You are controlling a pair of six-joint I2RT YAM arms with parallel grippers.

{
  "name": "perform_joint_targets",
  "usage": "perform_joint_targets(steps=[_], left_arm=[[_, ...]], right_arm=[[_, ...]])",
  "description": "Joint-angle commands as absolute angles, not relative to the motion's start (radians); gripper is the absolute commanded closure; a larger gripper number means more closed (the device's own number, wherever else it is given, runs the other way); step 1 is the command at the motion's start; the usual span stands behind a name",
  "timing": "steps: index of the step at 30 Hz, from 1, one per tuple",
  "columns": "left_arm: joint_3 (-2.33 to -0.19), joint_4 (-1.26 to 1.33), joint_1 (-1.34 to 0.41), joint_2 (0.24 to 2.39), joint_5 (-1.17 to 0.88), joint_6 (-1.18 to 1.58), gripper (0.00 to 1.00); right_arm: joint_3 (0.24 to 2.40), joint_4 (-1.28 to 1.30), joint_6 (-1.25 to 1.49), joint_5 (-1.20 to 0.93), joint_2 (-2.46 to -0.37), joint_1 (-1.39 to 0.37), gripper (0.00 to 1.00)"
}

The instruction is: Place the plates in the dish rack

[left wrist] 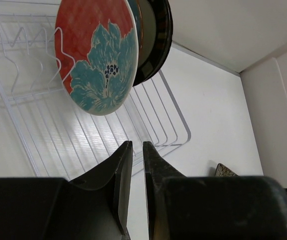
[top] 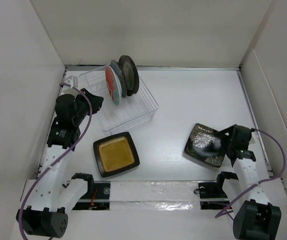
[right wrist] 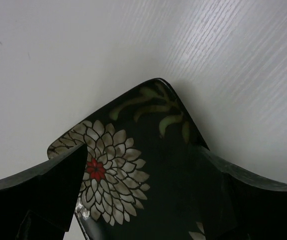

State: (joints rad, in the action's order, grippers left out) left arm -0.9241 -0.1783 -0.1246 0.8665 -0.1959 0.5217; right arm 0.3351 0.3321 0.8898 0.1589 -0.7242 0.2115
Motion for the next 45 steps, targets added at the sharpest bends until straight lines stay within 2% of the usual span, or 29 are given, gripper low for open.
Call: perform_joint_targets(steps=[1, 8, 11, 14, 16, 17, 20, 21, 22, 23, 28, 42, 45], left_arm=[[-0.974, -0.167, -0.129, 0.838, -0.181, 0.5, 0.88], [-0.968, -0.166, -0.129, 0.85, -0.181, 0.502, 0.88], [-0.968, -0.164, -0.129, 0.853, -0.186, 0.506, 0.88], [-0.963, -0.16, -0.129, 0.856, -0.19, 0.506, 0.88], [-0.959, -0.156, -0.129, 0.857, -0.193, 0.506, 0.88], [-0.957, -0.152, -0.129, 0.859, -0.195, 0.508, 0.88], [-0.96, -0.15, -0.129, 0.861, -0.207, 0.511, 0.88], [-0.963, -0.15, -0.129, 0.859, -0.212, 0.511, 0.88], [-0.963, -0.15, -0.129, 0.858, -0.215, 0.512, 0.88], [-0.965, -0.152, -0.129, 0.856, -0.224, 0.514, 0.88], [-0.959, -0.149, -0.129, 0.856, -0.249, 0.515, 0.88], [-0.96, -0.16, -0.129, 0.857, -0.279, 0.512, 0.89], [-0.96, -0.16, -0.129, 0.861, -0.279, 0.512, 0.89]], right_arm=[[0.319, 0.327, 0.896, 0.06, -0.762, 0.219, 0.15], [0.244, 0.204, 0.92, -0.1, -0.782, 0.219, 0.34], [0.227, 0.143, 0.946, -0.13, -0.776, 0.219, 0.53], [0.224, 0.045, 0.98, -0.161, -0.816, 0.219, 0.56], [0.245, 0.014, 0.968, -0.172, -0.851, 0.219, 0.54], [0.312, 0.09, 0.947, -0.143, -0.848, 0.219, 0.53], [0.4, 0.3, 0.887, 0.079, -0.737, 0.219, 0.42], [0.42, 0.328, 0.856, 0.16, -0.703, 0.219, 0.19], [0.42, 0.348, 0.845, 0.187, -0.663, 0.235, 0.06], [0.414, 0.366, 0.842, 0.198, -0.661, 0.273, 0.0], [0.356, 0.324, 0.865, 0.112, -0.761, 0.367, 0.0], [0.36, 0.33, 0.801, -0.024, -0.816, 0.367, 0.0], [0.399, 0.379, 0.811, 0.078, -0.752, 0.367, 0.0]])
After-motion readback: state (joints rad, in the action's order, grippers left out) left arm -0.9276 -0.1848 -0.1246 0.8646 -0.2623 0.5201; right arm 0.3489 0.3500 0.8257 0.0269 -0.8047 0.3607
